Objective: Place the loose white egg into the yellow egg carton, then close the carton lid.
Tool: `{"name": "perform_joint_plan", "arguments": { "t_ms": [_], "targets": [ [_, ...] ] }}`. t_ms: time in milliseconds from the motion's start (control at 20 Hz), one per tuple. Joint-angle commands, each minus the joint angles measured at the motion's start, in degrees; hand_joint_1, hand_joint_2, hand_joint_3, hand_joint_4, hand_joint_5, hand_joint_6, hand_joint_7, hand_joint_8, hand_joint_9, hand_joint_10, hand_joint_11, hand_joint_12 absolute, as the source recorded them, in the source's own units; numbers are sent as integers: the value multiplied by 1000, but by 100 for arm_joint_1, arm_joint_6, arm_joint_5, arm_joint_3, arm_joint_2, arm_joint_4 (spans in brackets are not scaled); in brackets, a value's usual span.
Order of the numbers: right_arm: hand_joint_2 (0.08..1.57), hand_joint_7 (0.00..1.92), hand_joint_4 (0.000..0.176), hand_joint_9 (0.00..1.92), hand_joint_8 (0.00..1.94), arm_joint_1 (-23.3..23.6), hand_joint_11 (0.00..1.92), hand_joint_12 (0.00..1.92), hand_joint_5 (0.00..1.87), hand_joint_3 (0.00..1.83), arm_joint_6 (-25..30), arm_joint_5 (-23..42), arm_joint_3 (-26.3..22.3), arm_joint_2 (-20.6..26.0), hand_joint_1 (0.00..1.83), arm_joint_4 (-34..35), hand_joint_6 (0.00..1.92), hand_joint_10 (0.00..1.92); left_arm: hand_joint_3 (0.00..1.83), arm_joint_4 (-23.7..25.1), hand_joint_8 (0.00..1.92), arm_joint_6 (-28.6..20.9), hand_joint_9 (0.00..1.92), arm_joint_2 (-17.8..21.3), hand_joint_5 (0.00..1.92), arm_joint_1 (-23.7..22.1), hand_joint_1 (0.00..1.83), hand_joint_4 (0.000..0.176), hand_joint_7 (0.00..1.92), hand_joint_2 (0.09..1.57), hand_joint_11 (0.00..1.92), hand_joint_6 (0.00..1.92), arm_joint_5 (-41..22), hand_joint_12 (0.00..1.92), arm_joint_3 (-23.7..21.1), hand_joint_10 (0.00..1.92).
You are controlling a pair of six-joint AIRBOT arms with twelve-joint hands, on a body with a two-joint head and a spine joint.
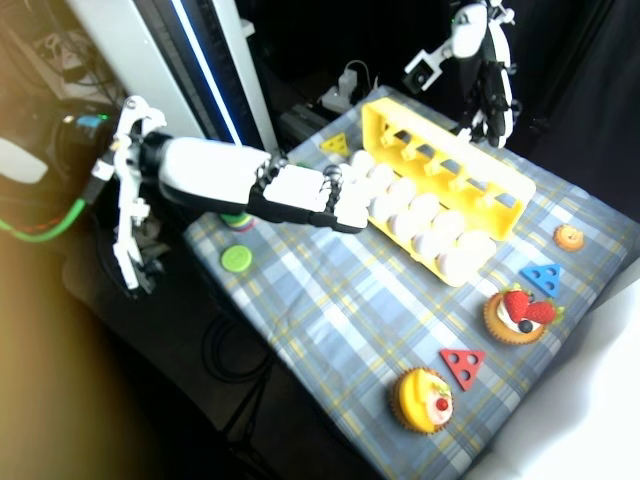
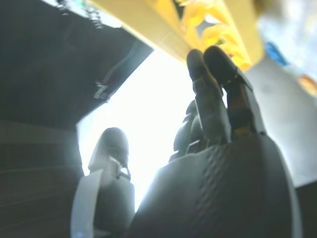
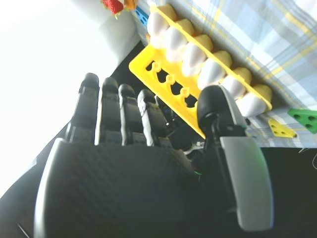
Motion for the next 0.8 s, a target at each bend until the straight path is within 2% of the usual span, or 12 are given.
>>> {"name": "perform_joint_plan", "arguments": {
  "t_ms": [0,50,100,150,200,250,300,400,450,500,600,750],
  "targets": [
    [1381,0,15,0,0,64,0,0,0,4,-25,685,-4,57,305,32,0,0,3,76,0,-82,331,-131,0,-171,187,101,0,1232,32,0,-308,1384,53,1],
    [1396,0,0,0,0,64,0,0,0,10,-25,685,-6,67,318,40,0,0,4,273,0,-180,294,-245,21,-301,205,83,0,1244,0,7,-188,1375,121,6],
    [1396,0,0,0,0,64,0,0,0,10,-25,688,-8,74,318,43,0,0,4,512,0,-284,294,-370,21,-457,205,83,0,1244,0,7,-38,1375,198,6],
    [1398,0,0,0,0,64,0,0,0,8,-25,693,-11,84,301,44,0,0,0,741,3,-391,308,-487,0,-614,60,63,13,1229,0,0,154,1376,276,13],
    [1390,0,0,0,0,64,0,0,0,4,-25,695,-12,94,292,46,0,0,13,892,0,-464,316,-548,0,-708,11,17,2,1276,0,0,265,1448,319,17],
    [1392,0,0,0,0,64,0,0,0,4,-25,695,-19,112,282,52,0,0,18,1177,6,-599,327,-671,0,-862,1,10,21,1312,0,0,453,1434,408,22],
    [1399,0,0,0,0,61,0,0,0,7,-25,695,-27,130,295,58,0,0,23,1425,71,-732,379,-760,0,-990,0,26,206,1359,0,0,590,1512,469,50],
    [1399,0,0,0,0,60,0,0,0,5,-25,695,-33,137,355,59,0,0,22,2010,38,-936,344,-897,0,-1271,0,24,156,1391,0,0,916,1533,536,38],
    [1393,0,0,0,0,58,0,0,0,2,-25,695,-34,137,370,59,0,0,12,2388,1,-1083,255,-952,0,-1410,30,30,9,1413,0,0,1085,1610,562,9],
    [1394,0,0,0,0,51,0,0,0,2,-25,695,-32,137,338,59,0,0,11,2770,0,-1252,199,-1007,0,-1566,79,24,1,1429,0,0,1250,1590,583,3],
    [1396,0,0,0,0,46,0,0,0,2,-25,694,-32,136,369,60,0,0,3,3393,0,-1499,242,-1074,0,-1772,7,46,0,1421,0,0,1478,1630,600,29],
    [1396,0,0,0,0,45,0,0,0,2,-25,693,-32,132,327,60,0,0,5,3722,0,-1656,144,-1084,0,-1892,8,18,0,1439,0,0,1580,1521,605,13]
  ]
}}
